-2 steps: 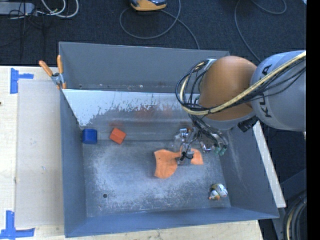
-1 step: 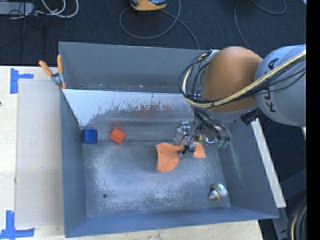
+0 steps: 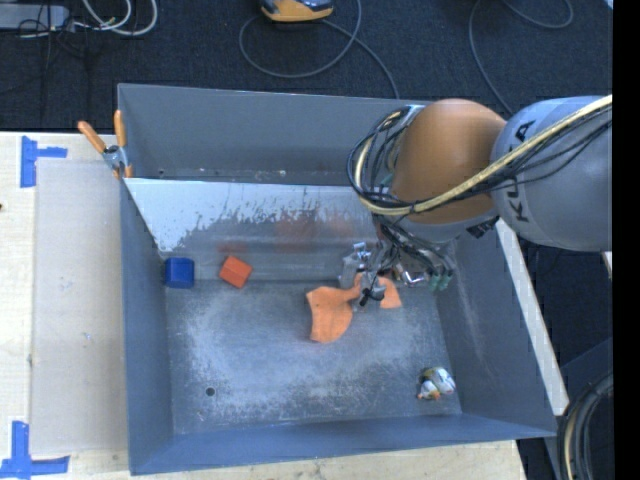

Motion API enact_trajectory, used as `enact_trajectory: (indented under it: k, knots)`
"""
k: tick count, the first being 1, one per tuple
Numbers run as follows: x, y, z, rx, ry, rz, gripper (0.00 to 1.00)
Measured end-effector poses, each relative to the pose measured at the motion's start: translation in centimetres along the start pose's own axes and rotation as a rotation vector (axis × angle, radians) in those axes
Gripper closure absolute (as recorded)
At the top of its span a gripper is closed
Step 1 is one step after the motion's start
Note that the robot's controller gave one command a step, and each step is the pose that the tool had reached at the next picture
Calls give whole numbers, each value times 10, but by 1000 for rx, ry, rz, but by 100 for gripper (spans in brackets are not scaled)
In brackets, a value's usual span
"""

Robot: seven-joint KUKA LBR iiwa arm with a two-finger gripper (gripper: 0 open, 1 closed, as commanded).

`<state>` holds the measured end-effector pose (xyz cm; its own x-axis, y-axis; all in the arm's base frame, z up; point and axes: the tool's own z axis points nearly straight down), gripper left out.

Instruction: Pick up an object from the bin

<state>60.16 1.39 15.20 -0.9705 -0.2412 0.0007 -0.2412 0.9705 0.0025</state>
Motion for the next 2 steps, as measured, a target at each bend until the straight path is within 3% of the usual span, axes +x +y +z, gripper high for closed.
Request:
enact_trajectory:
  k: [1,2]
  knots:
    - [5,7,-24,-6,19,-35,100]
    - [-7,23,-103,-1,4,-48,100]
